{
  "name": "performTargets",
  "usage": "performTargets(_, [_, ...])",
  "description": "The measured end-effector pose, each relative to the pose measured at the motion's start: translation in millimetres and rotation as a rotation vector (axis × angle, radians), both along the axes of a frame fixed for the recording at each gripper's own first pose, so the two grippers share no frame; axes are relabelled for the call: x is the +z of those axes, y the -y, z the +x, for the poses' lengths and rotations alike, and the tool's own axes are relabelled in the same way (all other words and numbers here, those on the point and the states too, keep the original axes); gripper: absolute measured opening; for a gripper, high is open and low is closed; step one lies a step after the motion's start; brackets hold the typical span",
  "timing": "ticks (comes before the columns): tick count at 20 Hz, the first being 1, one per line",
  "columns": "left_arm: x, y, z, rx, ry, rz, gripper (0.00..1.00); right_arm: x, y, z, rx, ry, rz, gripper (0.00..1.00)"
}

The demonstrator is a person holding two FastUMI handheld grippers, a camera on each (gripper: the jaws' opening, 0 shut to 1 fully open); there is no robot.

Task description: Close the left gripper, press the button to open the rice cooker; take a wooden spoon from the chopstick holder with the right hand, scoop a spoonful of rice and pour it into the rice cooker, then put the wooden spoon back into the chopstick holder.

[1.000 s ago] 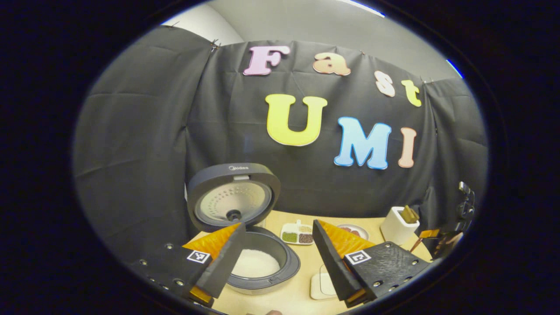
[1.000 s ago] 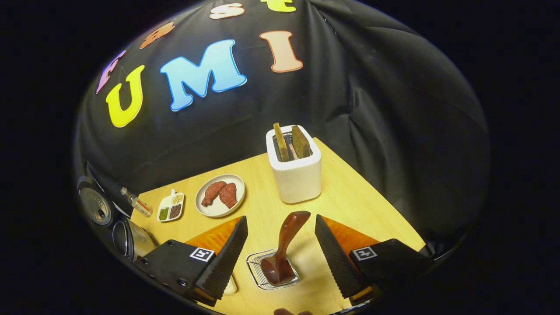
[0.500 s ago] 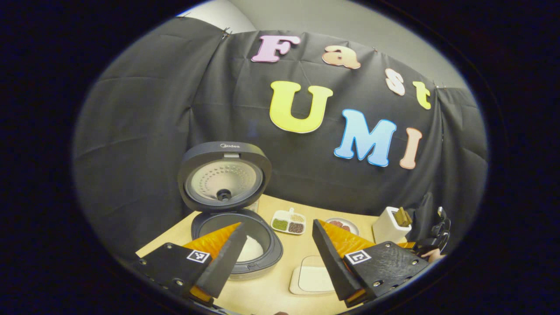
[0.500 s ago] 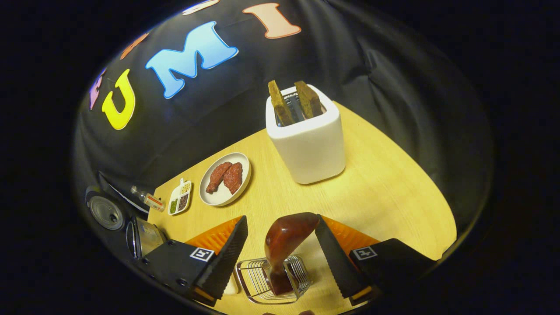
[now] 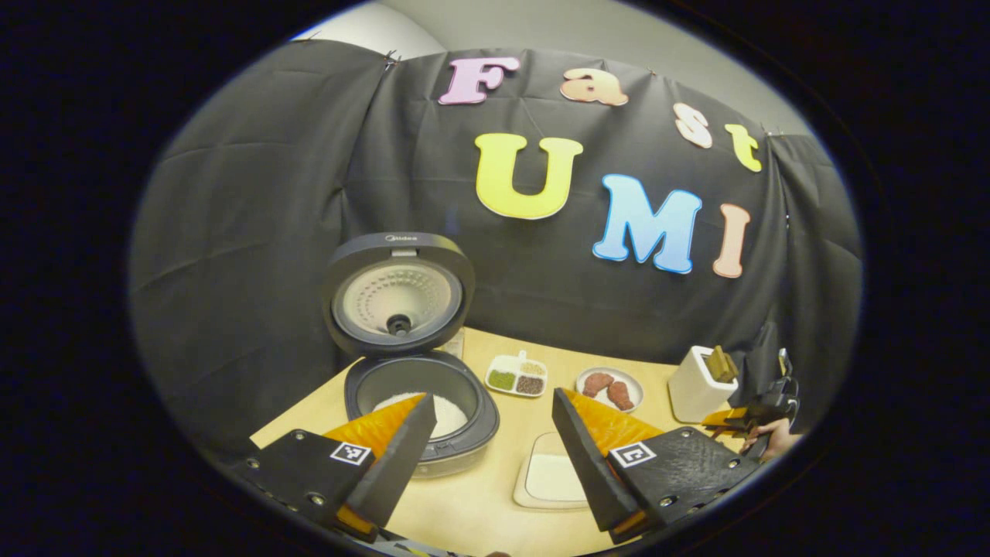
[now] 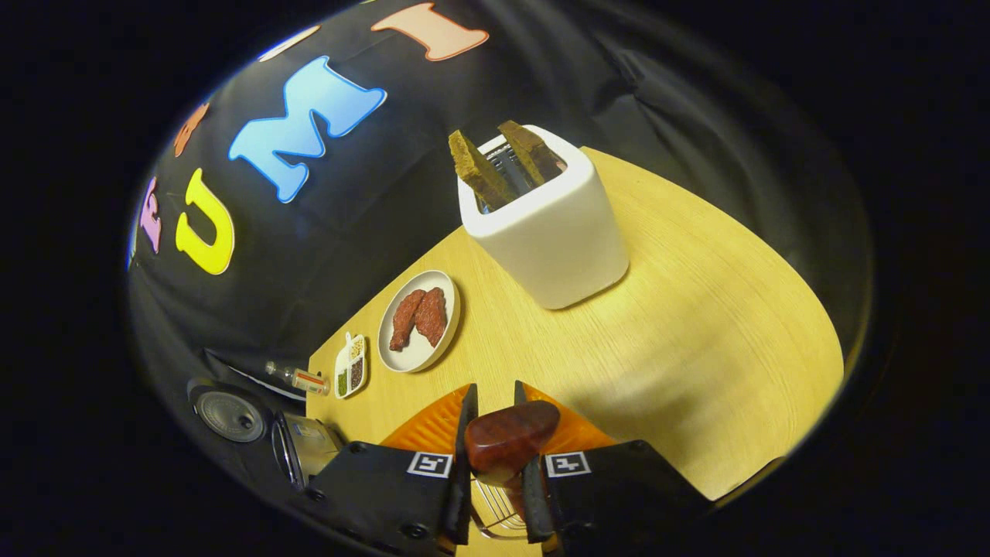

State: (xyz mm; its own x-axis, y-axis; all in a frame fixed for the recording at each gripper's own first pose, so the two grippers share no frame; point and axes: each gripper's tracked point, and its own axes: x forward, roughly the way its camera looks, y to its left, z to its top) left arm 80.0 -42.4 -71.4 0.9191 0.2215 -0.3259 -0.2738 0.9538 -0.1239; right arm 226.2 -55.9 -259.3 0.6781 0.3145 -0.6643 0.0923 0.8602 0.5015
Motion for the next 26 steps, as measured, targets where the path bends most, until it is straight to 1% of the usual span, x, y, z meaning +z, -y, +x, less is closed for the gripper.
performTargets(1, [-2, -2, -3, -0.002, -0.007, 0.003, 0.96, 3, 0, -4, -0.007, 0.010, -0.010, 0.25])
performTargets(3, [-4, -2, -9, -0.021, -0.007, 0.009, 0.96, 17, -2, -11, -0.009, 0.035, -0.015, 0.25])
performTargets(4, [-6, -3, -10, -0.038, -0.005, 0.011, 0.93, 26, -2, -14, -0.019, 0.051, -0.022, 0.25])
performTargets(5, [-7, -4, -12, -0.058, -0.002, 0.014, 0.96, 35, -2, -19, -0.030, 0.075, -0.037, 0.25])
performTargets(8, [-7, -16, -8, -0.102, 0.014, 0.022, 0.96, 73, -8, -31, -0.019, 0.179, -0.110, 0.25])
performTargets(10, [-7, -26, -8, -0.125, 0.032, 0.010, 0.96, 96, -15, -38, -0.006, 0.240, -0.170, 0.25])
performTargets(11, [-9, -32, -7, -0.133, 0.033, 0.009, 0.96, 110, -21, -42, 0.000, 0.274, -0.189, 0.25])
performTargets(14, [-11, -45, -12, -0.166, 0.029, 0.064, 0.96, 157, -41, -50, 0.007, 0.392, -0.254, 0.25])
performTargets(15, [-8, -47, -15, -0.184, 0.040, 0.083, 0.93, 173, -50, -53, 0.018, 0.439, -0.275, 0.25])
performTargets(16, [-4, -48, -17, -0.201, 0.055, 0.099, 0.93, 189, -60, -55, 0.032, 0.473, -0.284, 0.25])
performTargets(18, [-5, -51, -19, -0.229, 0.066, 0.115, 0.93, 214, -88, -62, 0.071, 0.518, -0.265, 0.25])
performTargets(19, [-7, -54, -21, -0.236, 0.068, 0.114, 0.96, 220, -102, -64, 0.095, 0.532, -0.249, 0.25])
performTargets(21, [-12, -60, -25, -0.243, 0.074, 0.093, 0.96, 230, -131, -70, 0.138, 0.553, -0.219, 0.25])
performTargets(22, [-16, -63, -28, -0.242, 0.075, 0.078, 0.96, 230, -146, -72, 0.162, 0.560, -0.211, 0.22])
performTargets(23, [-18, -67, -32, -0.239, 0.075, 0.064, 0.93, 228, -159, -75, 0.188, 0.564, -0.211, 0.25])
performTargets(24, [-21, -72, -33, -0.235, 0.077, 0.054, 0.93, 222, -172, -77, 0.212, 0.562, -0.215, 0.25])
performTargets(25, [-23, -77, -36, -0.230, 0.078, 0.048, 0.96, 213, -183, -80, 0.240, 0.555, -0.225, 0.25])
performTargets(26, [-27, -82, -39, -0.225, 0.075, 0.045, 0.93, 201, -193, -82, 0.269, 0.545, -0.242, 0.25])
